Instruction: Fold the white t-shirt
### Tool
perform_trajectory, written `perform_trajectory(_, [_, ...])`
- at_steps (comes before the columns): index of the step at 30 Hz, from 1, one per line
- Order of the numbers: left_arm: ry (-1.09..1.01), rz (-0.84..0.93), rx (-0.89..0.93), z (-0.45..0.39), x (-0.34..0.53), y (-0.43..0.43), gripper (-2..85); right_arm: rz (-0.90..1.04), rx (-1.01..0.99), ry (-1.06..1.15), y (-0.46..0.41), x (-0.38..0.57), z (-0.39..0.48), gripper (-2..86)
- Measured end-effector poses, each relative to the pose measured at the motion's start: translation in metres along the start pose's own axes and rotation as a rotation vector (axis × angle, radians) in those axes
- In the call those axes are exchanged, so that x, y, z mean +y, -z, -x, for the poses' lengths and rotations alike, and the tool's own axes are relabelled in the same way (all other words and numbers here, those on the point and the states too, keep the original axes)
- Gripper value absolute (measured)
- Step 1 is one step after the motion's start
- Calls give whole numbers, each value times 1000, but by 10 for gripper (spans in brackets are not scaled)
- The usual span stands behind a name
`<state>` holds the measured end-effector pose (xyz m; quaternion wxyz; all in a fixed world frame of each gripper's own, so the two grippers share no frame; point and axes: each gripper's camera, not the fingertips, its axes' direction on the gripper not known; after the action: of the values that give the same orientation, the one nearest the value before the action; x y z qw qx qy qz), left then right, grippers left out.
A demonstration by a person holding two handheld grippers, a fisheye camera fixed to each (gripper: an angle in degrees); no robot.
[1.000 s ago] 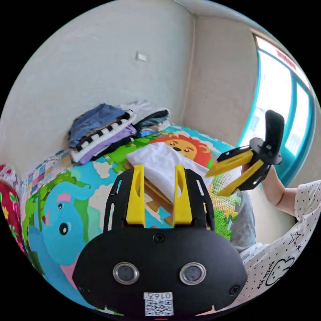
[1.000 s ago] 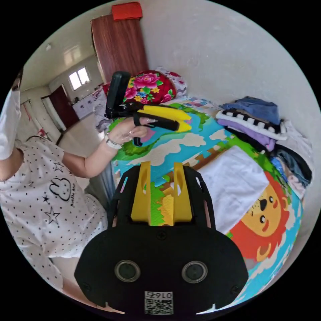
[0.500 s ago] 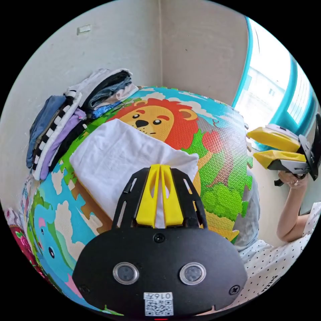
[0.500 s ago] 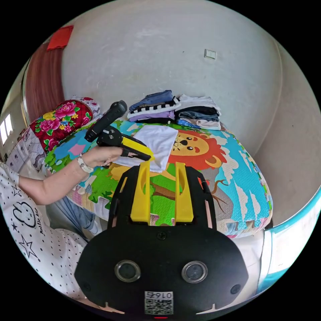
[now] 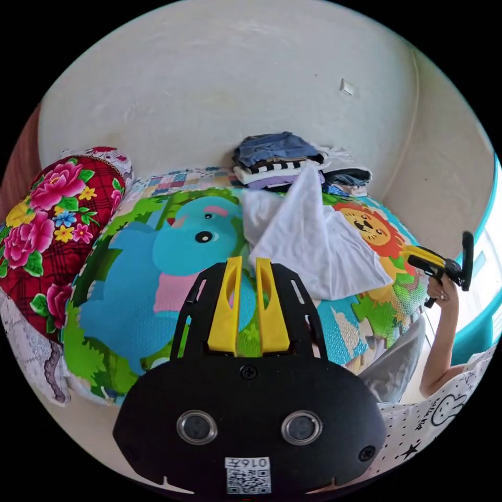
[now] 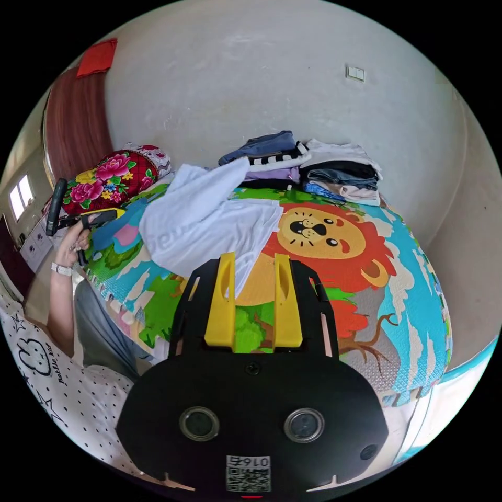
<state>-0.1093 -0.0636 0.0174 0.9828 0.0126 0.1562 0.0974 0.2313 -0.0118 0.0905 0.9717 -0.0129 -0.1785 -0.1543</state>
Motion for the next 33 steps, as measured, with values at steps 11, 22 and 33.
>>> perform_trajectory(11, [-215, 134, 198, -67, -5, -52, 110, 252, 71, 96, -82, -57, 29, 23])
perform_trajectory(22, [-229, -46, 338, -38, 36, 24, 83, 260, -475, 843, -13, 5, 162, 5])
perform_trajectory(33, [-279, 135, 8, -66, 14, -69, 107, 265, -485, 482, -24, 20, 124, 92])
